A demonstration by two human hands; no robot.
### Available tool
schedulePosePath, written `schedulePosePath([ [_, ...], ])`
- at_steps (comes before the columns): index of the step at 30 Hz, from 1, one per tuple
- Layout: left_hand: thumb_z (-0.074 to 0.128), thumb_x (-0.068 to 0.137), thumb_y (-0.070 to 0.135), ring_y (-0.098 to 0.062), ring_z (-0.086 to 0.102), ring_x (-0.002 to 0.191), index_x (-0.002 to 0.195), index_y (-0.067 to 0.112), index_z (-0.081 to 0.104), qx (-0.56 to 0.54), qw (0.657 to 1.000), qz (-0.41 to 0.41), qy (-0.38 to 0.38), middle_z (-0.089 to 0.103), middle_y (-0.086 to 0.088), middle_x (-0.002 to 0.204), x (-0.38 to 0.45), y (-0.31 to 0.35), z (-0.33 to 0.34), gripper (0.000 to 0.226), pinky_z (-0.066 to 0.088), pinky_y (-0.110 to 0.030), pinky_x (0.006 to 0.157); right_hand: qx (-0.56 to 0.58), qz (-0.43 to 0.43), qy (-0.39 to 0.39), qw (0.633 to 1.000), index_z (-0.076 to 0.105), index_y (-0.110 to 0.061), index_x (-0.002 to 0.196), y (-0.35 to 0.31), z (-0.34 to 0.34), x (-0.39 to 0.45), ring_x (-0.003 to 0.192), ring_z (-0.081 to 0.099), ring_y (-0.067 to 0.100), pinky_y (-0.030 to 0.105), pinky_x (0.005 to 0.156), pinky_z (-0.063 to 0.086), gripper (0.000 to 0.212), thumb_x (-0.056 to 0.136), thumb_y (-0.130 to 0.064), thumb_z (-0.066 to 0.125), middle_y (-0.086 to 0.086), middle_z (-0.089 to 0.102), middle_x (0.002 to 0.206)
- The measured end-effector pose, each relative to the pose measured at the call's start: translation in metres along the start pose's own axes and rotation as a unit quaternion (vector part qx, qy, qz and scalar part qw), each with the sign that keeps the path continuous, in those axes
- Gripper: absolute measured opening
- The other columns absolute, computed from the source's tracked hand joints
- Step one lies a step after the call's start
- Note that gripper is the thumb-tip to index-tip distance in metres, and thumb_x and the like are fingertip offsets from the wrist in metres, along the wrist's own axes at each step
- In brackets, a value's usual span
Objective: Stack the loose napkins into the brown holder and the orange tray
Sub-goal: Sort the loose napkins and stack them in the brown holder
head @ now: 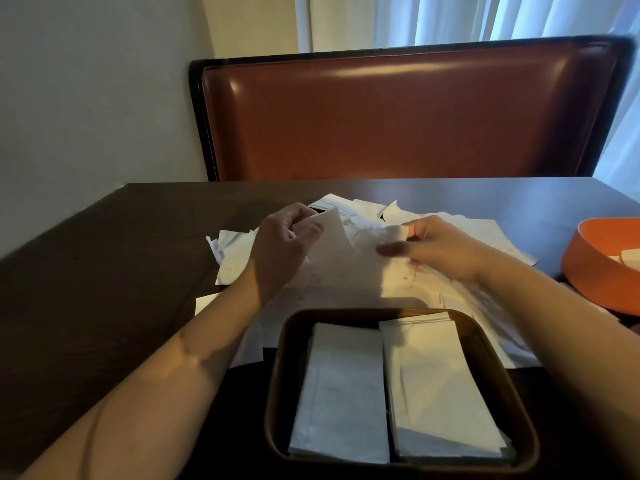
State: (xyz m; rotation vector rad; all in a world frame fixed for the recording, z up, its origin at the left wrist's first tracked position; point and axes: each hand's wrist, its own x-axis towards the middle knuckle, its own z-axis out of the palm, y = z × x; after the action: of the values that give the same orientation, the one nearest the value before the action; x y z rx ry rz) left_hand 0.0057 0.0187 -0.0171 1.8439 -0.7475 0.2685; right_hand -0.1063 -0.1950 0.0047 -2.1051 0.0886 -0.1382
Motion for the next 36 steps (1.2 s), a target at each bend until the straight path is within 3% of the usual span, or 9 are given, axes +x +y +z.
schedulePosePath([
  [3,0.06,0.081,0.033,-0.012,0.059,0.063,0.083,0.02,0.07,0.016,0.999,-0.024,-0.017,0.067,0.003,0.072,0.002,-0.005,0.001,0.016,0.048,-0.031,0.056,0.068,-0.024,0.073,0.995,0.071,-0.001,0.093,0.011,0.005,0.001,0.075,0.054,0.043,0.04,0.072,0.042,0.072,0.071,-0.07,0.073,0.036,0.058,0.088],
  [6,0.061,0.08,0.036,-0.017,0.056,0.065,0.085,0.017,0.072,0.021,0.998,-0.046,-0.033,0.067,-0.011,0.078,0.005,-0.012,0.001,0.023,0.05,-0.037,0.06,0.092,-0.037,0.106,0.989,0.064,0.006,0.097,0.021,0.008,0.005,0.07,0.052,0.048,0.042,0.068,0.041,0.086,0.069,-0.076,0.069,0.039,0.054,0.088],
  [8,0.062,0.078,0.037,-0.015,0.054,0.065,0.084,0.015,0.073,0.026,0.997,-0.052,-0.042,0.067,-0.016,0.08,0.007,-0.012,0.002,0.026,0.05,-0.039,0.062,0.085,-0.044,0.131,0.987,0.064,0.003,0.1,0.022,0.008,0.007,0.078,0.055,0.048,0.04,0.069,0.046,0.072,0.08,-0.066,0.066,0.033,0.06,0.092],
  [10,0.062,0.078,0.039,-0.017,0.056,0.066,0.082,0.015,0.073,0.031,0.997,-0.054,-0.036,0.067,-0.015,0.079,0.009,-0.01,0.003,0.026,0.051,-0.04,0.064,0.043,-0.037,0.183,0.981,0.062,-0.01,0.105,0.025,0.006,0.009,0.076,0.059,0.029,0.034,0.067,0.048,0.049,0.089,-0.056,0.061,0.014,0.064,0.089],
  [14,0.06,0.078,0.04,-0.004,0.055,0.065,0.074,0.029,0.069,0.042,0.998,-0.043,0.004,0.065,0.007,0.07,0.01,-0.005,0.002,0.015,0.048,-0.031,0.065,0.012,-0.082,0.246,0.966,0.059,-0.013,0.093,0.024,0.006,0.007,0.063,0.049,0.014,0.03,0.059,0.041,0.045,0.087,-0.058,0.062,0.005,0.057,0.073],
  [21,0.055,0.073,0.057,-0.021,0.06,0.072,0.077,0.034,0.069,0.046,0.999,-0.014,-0.002,0.067,-0.002,0.076,0.006,-0.011,-0.003,0.027,0.05,-0.034,0.064,-0.144,-0.03,0.111,0.983,0.066,-0.015,0.068,0.013,0.01,0.001,0.055,0.046,0.011,0.026,0.053,0.031,0.046,0.077,-0.06,0.071,-0.004,0.057,0.06],
  [27,0.058,0.081,0.045,-0.003,0.059,0.069,0.08,0.035,0.066,0.017,1.0,0.0,0.004,0.066,0.007,0.077,0.005,-0.009,-0.005,0.013,0.048,-0.025,0.064,-0.116,-0.077,0.111,0.984,0.07,-0.017,0.092,0.015,0.008,0.009,0.078,0.06,0.019,0.03,0.066,0.044,0.007,0.091,-0.024,0.067,0.0,0.069,0.085],
  [31,0.055,0.085,0.035,0.002,0.054,0.067,0.082,0.031,0.062,-0.01,1.0,-0.001,0.004,0.062,0.01,0.076,0.005,-0.006,-0.003,0.008,0.044,-0.019,0.063,-0.094,-0.078,0.068,0.99,0.072,-0.017,0.095,0.012,0.017,0.013,0.074,0.058,0.008,0.018,0.064,0.042,0.025,0.085,-0.039,0.074,-0.006,0.069,0.084],
  [36,0.053,0.085,0.045,-0.005,0.054,0.071,0.088,0.021,0.061,-0.04,0.999,-0.005,-0.001,0.061,0.007,0.079,0.002,-0.006,-0.001,0.026,0.045,-0.026,0.066,-0.039,-0.07,0.16,0.984,0.072,-0.013,0.092,0.014,0.014,0.016,0.067,0.056,0.005,0.019,0.062,0.042,0.018,0.09,-0.031,0.071,-0.005,0.068,0.08],
])
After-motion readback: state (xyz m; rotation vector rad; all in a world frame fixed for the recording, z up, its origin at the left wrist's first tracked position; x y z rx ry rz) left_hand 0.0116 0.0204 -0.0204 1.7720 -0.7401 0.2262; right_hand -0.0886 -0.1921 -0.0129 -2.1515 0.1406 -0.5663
